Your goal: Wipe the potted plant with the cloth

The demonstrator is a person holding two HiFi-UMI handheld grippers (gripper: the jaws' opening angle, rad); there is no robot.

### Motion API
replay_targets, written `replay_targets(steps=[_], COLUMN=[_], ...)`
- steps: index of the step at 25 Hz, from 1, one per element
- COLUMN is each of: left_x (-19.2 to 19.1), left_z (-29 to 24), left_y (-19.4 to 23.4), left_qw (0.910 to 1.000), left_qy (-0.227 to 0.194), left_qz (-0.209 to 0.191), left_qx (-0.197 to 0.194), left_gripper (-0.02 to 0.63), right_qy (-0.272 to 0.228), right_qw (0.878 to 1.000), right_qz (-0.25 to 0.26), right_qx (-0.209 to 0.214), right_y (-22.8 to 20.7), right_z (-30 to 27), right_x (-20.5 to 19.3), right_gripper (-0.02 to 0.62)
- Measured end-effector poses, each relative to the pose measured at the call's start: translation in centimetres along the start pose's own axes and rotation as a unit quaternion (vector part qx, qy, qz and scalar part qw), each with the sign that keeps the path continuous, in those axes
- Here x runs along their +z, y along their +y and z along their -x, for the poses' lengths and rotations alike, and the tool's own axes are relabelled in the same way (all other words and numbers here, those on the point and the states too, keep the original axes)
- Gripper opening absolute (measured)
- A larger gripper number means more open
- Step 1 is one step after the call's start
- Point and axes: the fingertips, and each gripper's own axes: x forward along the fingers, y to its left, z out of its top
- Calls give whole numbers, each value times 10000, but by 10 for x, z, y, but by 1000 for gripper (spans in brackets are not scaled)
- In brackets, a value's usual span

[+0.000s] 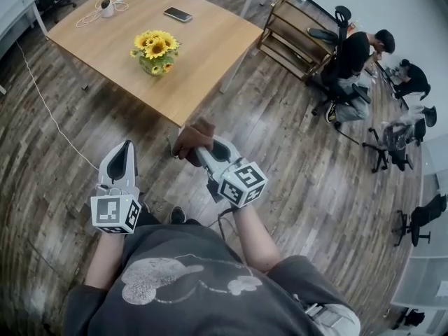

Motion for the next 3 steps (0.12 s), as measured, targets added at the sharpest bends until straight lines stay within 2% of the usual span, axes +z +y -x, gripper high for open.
replay_targets(steps=[3], left_x=[-7], left_z=[0], left_y=[1], left_qw=[9999], left_qy=[121], left_qz=[-38], left_qx=[-24], left_gripper=[17], right_qy=[44], right_qw=[10000], right_qz=[-2], right_qx=[-23], right_y=[1], right_z=[-2], right_x=[-3], right_gripper=[67])
